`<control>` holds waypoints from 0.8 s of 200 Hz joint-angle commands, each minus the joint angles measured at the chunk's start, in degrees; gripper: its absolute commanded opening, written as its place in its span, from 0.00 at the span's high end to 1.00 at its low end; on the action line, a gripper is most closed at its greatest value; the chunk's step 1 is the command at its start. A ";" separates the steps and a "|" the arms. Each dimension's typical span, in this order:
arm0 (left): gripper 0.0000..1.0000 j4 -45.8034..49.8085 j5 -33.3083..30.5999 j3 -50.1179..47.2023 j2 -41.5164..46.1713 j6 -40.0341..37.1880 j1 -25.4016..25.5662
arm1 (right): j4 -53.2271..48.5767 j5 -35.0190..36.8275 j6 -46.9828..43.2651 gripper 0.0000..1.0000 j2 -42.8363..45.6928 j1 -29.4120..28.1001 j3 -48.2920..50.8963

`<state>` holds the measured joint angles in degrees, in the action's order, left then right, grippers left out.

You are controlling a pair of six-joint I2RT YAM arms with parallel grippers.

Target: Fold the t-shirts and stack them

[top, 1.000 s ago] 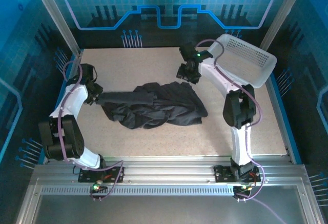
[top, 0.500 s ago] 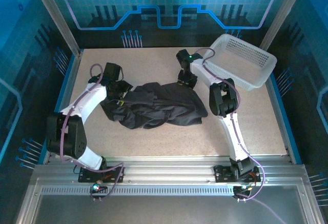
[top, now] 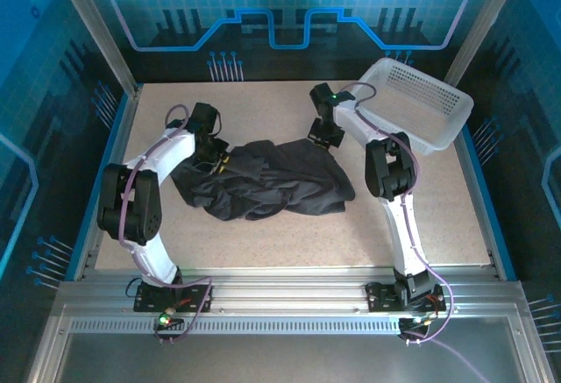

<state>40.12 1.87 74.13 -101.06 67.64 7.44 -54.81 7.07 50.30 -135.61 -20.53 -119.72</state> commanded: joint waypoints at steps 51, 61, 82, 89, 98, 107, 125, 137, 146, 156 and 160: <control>1.00 -9.11 1.82 11.64 2.35 -4.39 -7.98 | 7.55 -5.26 -5.20 1.00 10.55 3.57 -6.23; 1.00 -12.74 4.00 14.78 1.34 -4.57 -9.61 | 9.63 -7.70 -5.51 1.00 10.16 4.40 -8.62; 1.00 -20.89 8.79 21.97 -1.42 -2.97 -13.07 | 13.92 -13.53 -4.96 1.00 7.79 6.62 -17.41; 1.00 -24.63 10.45 24.19 -2.01 -1.95 -14.14 | 15.72 -15.86 -4.67 1.00 6.63 7.43 -20.91; 1.00 -28.85 11.91 26.84 -2.79 0.19 -15.40 | 17.97 -17.97 -4.14 1.00 5.51 8.35 -25.28; 1.00 -33.83 13.21 29.30 -3.25 2.41 -16.64 | 21.55 -19.65 -3.73 1.00 4.75 9.18 -29.53; 1.00 -40.53 14.30 35.10 -4.27 6.68 -18.86 | 26.21 -20.35 -1.70 1.00 4.01 10.66 -36.23; 1.00 -45.19 14.63 39.02 -4.89 10.16 -19.99 | 29.64 -21.09 1.06 1.00 3.92 12.07 -39.83; 1.00 -49.35 14.83 41.64 -5.28 12.96 -20.73 | 31.72 -21.67 2.57 1.00 4.20 12.96 -41.04; 1.00 -51.54 14.85 45.14 -5.57 14.89 -21.21 | 33.57 -22.24 3.87 1.00 5.14 13.92 -41.66; 1.00 -51.83 14.88 46.62 -5.56 15.28 -21.32 | 34.14 -22.44 4.11 1.00 5.66 14.24 -41.65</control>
<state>2.66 14.63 112.40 -106.56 75.66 -12.32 -29.71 -11.97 50.11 -131.07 -8.80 -158.17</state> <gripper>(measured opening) 0.058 0.048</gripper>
